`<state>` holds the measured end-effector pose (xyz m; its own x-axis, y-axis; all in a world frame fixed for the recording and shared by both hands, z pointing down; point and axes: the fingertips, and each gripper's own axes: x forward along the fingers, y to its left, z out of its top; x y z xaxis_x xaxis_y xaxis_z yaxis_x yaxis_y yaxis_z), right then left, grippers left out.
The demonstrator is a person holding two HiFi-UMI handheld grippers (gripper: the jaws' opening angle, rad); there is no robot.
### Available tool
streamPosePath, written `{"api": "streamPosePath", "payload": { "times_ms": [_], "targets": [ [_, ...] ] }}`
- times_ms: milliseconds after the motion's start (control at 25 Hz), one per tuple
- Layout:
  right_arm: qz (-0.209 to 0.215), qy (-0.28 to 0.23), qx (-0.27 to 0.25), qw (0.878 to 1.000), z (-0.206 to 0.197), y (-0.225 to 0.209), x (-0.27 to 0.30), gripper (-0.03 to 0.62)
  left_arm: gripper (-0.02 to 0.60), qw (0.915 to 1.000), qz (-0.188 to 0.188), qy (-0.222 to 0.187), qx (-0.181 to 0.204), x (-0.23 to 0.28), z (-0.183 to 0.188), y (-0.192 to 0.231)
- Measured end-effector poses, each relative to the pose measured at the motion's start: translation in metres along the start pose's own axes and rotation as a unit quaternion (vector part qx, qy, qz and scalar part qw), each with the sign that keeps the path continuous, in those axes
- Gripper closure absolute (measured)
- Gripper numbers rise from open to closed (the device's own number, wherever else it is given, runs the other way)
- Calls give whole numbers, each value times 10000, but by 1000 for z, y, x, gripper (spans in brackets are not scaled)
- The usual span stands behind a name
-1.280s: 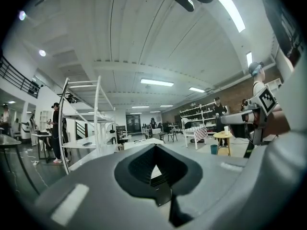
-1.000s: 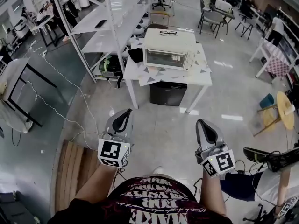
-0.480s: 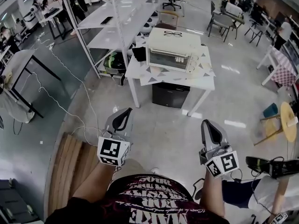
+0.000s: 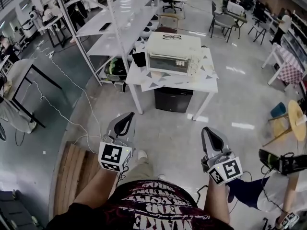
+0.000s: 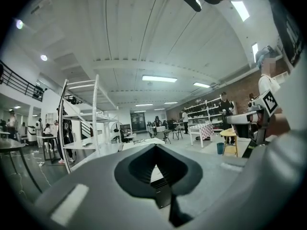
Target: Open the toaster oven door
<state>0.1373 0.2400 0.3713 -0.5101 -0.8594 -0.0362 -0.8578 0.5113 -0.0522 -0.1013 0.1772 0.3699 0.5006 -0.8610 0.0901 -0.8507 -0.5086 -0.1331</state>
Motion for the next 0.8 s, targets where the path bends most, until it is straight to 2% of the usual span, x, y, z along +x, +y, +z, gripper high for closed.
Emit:
{"api": "streamPosePath", "payload": {
  "times_ms": [400,800],
  "targets": [
    [-22,236,-275,9993,-7,0,28,568,581,9992,-196,-256,-232,26,-3,7],
    [-57,227,-351,9991,1,-21,81,569,581,9984,-304,-398,-279,71,6,43]
  ]
}}
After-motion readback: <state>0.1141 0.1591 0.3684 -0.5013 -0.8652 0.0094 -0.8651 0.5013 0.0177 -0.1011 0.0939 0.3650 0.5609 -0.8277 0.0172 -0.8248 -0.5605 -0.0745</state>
